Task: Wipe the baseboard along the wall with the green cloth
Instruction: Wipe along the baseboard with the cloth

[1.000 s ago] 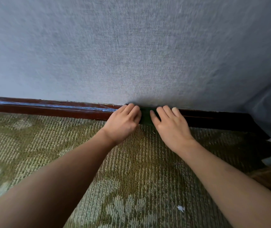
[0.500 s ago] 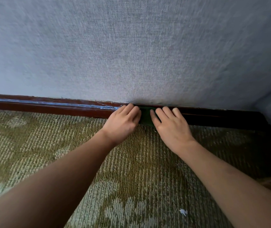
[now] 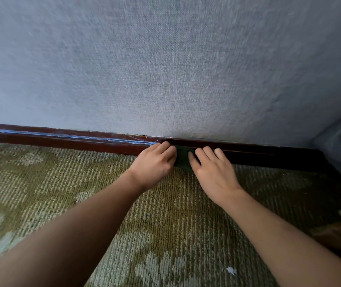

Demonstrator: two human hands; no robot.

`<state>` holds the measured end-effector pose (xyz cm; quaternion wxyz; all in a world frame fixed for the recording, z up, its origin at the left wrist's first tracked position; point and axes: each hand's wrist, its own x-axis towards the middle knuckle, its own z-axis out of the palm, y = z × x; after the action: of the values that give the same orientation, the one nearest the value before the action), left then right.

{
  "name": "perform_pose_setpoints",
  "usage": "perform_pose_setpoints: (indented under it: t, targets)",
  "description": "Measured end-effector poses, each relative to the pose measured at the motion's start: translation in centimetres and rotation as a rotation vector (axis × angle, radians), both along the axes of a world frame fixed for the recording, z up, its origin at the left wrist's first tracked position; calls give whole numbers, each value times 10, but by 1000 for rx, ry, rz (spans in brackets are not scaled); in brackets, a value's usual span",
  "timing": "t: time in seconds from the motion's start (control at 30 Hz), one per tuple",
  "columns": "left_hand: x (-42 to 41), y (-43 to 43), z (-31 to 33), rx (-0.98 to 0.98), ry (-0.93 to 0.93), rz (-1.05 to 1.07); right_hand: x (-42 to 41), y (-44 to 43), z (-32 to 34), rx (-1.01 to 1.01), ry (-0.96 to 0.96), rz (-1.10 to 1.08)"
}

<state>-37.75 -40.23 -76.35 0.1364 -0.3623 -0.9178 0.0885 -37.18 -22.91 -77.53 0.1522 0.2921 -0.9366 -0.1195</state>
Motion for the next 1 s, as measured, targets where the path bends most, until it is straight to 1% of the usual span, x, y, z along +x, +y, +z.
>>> perform_pose_setpoints:
  t: [0.07, 0.23, 0.43, 0.5, 0.57, 0.67, 0.77, 0.83, 0.97, 1.0]
  targets:
    - [-1, -2, 6, 5, 6, 11, -2, -3, 4, 2, 36, 12]
    - [-6, -4, 13, 27, 28, 29, -9, -9, 15, -9, 37, -1]
    - [-12, -2, -3, 39, 18, 38, -15, -6, 3, 15, -23, 26]
    - [-12, -1, -10, 44, 18, 43, -15, -6, -3, 19, 7, 14]
    - [-13, -1, -14, 68, 31, 51, -16, -8, -3, -13, 7, -2]
    - [-13, -2, -13, 125, 2, 68, -18, -9, -1, -39, -7, 18]
    - [-11, 0, -5, 165, -80, 132, -17, -10, -2, -17, -34, 19]
    - [-10, 0, 0, 165, -118, 157, -13, -11, 2, -6, -76, -24]
    - [3, 0, -2, 56, -197, 73, 0, -4, -6, 50, -269, -11]
    - [7, 0, -4, 43, -184, 35, 5, -3, -6, 66, -267, -9]
